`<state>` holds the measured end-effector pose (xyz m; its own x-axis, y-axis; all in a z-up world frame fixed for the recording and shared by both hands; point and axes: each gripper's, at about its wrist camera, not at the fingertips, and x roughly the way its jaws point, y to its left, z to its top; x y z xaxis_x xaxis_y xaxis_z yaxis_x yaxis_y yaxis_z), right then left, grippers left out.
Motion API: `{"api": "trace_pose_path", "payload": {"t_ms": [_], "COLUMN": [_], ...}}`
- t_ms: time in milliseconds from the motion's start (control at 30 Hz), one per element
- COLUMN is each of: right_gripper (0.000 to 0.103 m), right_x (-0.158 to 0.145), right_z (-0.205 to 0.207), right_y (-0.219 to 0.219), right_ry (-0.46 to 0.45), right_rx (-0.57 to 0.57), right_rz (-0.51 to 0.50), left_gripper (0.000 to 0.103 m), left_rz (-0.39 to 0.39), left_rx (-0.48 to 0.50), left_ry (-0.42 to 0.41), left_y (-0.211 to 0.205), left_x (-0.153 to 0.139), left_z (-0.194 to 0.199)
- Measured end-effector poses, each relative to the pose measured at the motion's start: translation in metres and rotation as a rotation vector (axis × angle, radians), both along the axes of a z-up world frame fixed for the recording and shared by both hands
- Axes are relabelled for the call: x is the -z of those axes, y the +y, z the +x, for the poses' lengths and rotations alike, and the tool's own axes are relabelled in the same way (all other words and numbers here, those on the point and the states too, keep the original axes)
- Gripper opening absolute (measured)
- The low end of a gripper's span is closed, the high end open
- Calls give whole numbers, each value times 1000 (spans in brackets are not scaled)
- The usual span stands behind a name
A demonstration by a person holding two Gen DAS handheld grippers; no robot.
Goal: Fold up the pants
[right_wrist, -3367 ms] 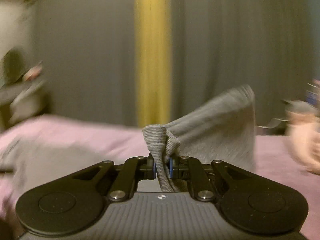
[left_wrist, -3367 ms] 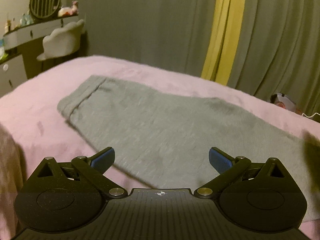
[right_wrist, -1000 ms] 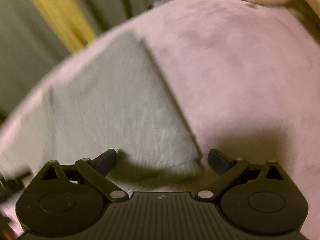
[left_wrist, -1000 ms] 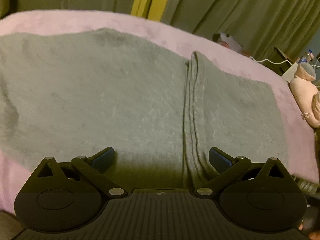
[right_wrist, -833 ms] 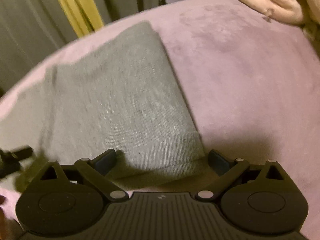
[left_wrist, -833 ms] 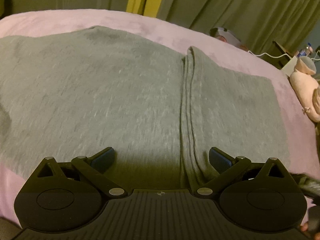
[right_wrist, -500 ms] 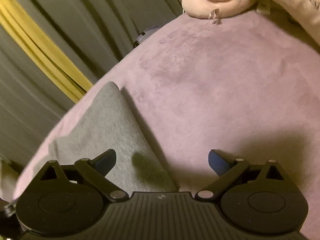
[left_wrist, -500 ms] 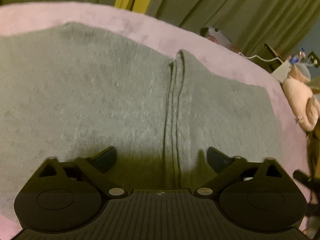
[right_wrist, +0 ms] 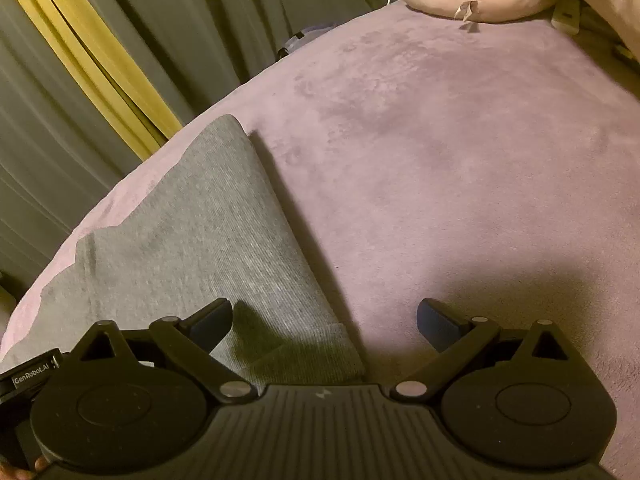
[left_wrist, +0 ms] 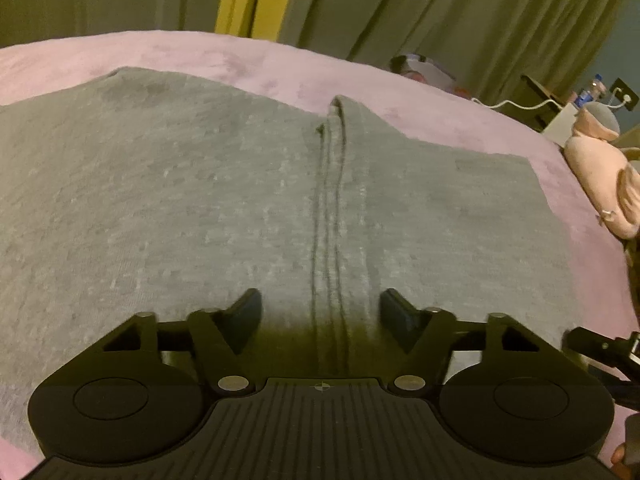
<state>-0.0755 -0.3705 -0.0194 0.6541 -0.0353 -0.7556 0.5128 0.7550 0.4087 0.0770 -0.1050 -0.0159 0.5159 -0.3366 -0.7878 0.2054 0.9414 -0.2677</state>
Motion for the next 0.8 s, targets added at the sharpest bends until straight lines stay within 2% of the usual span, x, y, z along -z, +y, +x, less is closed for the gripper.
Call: {"api": "trace_pose_path", "payload": {"t_ms": [167, 300, 333, 500, 533, 600, 633, 667, 733, 800], "right_gripper": [99, 99, 99, 99, 99, 99, 99, 99, 99, 99], "right_x": [0, 0, 0, 1, 1, 1, 1, 1, 2, 2], "right_z": [0, 0, 0, 1, 1, 1, 1, 0, 0, 1], "right_y": [1, 1, 1, 1, 1, 1, 1, 1, 1, 2], "right_ry": [2, 3, 5, 11, 11, 10, 8, 7, 6, 8], "right_rx": [1, -1, -1, -2, -2, -1, 0, 1, 2, 1], "right_rz": [-3, -5, -7, -14, -14, -14, -12, -10, -10, -13], "left_gripper": [53, 52, 52, 68, 66, 39, 35, 24, 24, 26], "left_rz": [-37, -58, -67, -122, -131, -147, -151, -165, -244, -269], "left_rx": [14, 20, 20, 37, 33, 28, 17, 15, 10, -2], "left_ry": [8, 6, 8, 46, 47, 48, 50, 55, 66, 79], "left_y": [0, 1, 2, 2, 1, 1, 2, 3, 11, 15], "left_x": [-1, 1, 2, 9, 8, 4, 3, 2, 4, 10], "left_z": [1, 3, 4, 21, 24, 27, 28, 29, 31, 32]}}
